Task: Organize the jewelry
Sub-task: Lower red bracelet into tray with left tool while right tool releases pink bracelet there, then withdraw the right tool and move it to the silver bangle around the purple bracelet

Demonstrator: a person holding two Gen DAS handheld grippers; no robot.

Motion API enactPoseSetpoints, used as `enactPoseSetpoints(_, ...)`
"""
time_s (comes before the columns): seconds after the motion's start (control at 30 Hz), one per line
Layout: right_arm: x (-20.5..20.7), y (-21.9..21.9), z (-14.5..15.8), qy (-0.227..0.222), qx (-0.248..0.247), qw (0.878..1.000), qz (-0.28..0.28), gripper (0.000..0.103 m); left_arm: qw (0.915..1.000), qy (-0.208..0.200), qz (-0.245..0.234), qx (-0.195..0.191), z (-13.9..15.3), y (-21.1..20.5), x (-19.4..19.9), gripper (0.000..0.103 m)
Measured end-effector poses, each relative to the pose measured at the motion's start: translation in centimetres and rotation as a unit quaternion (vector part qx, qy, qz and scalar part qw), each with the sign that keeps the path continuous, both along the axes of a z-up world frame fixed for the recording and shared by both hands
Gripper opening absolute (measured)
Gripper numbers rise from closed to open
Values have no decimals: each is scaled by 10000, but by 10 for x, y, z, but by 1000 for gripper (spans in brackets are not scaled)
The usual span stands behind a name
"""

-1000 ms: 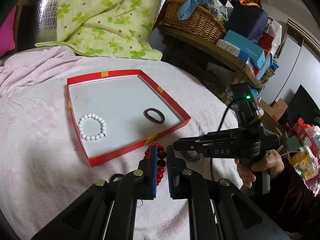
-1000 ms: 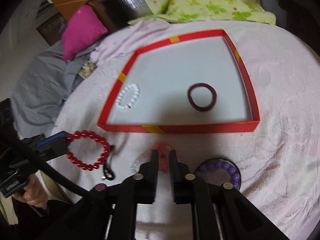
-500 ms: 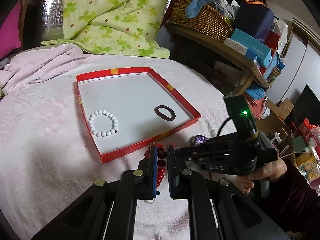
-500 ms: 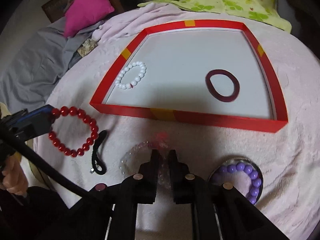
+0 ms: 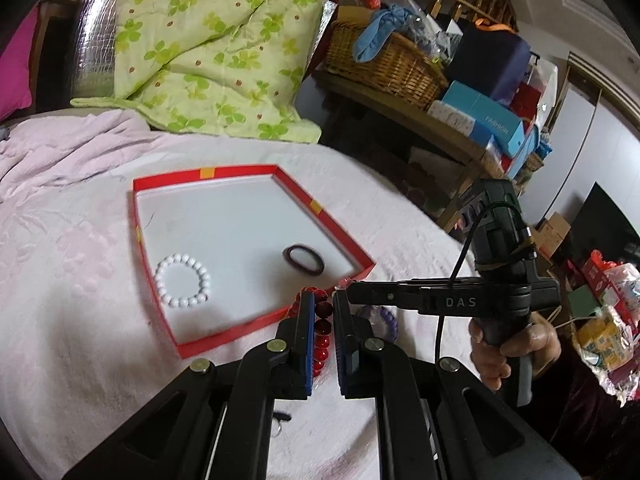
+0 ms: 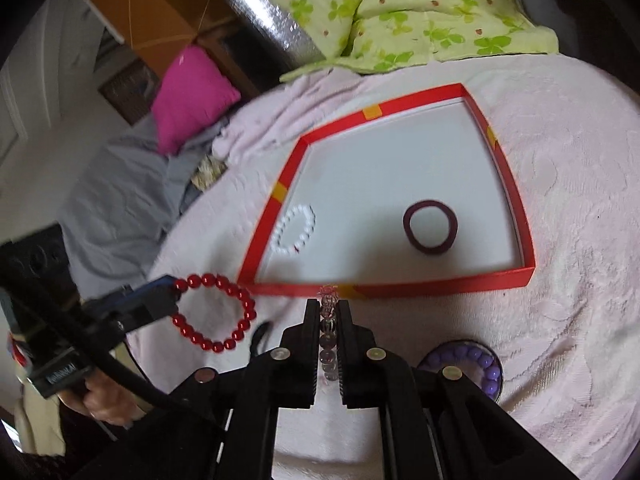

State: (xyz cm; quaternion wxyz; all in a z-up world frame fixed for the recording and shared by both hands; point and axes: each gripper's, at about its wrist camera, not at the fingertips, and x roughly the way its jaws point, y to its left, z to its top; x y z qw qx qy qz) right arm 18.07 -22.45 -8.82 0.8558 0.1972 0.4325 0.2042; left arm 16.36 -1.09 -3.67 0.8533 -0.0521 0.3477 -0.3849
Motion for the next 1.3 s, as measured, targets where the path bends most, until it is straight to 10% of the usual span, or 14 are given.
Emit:
enactPoseSetpoints(0.9, 147, -32, -38, 512, 729, 9808, -1735, 12, 9937, 612, 835, 440, -49, -53, 99, 10)
enactPoseSetpoints(1.0, 144, -42, -39, 617, 652, 9766, -1954, 24, 9923, 599, 895, 604, -48, -52, 97, 30)
enactPoseSetpoints(1.07, 136, -50, -33, 509, 656, 9743, -2093, 50, 9916, 489, 981, 691, -45, -50, 91, 47)
enactPoseSetpoints(1.3, 96, -66, 1, 22, 338, 9745, -2217, 50, 9859, 120, 1248, 1106, -35, -37, 68, 61)
